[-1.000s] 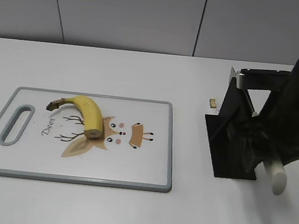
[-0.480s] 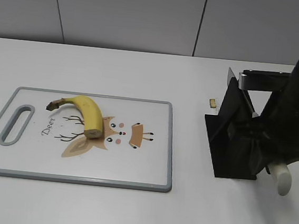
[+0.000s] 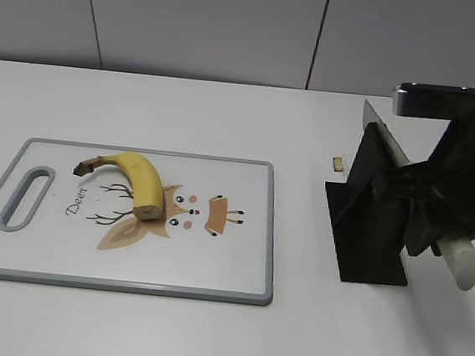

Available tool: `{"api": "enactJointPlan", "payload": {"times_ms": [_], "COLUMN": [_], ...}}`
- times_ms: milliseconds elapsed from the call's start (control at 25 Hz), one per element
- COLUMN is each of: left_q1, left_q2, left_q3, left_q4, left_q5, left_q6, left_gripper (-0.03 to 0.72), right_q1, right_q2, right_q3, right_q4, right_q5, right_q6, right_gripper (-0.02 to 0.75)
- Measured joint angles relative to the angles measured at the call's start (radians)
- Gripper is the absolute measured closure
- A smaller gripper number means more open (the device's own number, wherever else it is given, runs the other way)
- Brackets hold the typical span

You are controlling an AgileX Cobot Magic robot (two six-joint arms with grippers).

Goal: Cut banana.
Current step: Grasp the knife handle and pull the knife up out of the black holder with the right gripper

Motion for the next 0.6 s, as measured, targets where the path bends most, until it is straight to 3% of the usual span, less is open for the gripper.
{"api": "enactJointPlan", "payload": {"times_ms": [600], "left_q1": [0.0], "left_q2": [0.0], "left_q3": [0.0], "left_q4": [0.0], "left_q5": [0.0], "left_q6": [0.0], "left_gripper": [0.099], "right_q1": [0.0], "right_q2": [-0.12], "right_q3": [-0.01], "right_q4": [-0.035], "right_q5": [-0.014], "right_q6": [0.049], "right_gripper": [0.562]}}
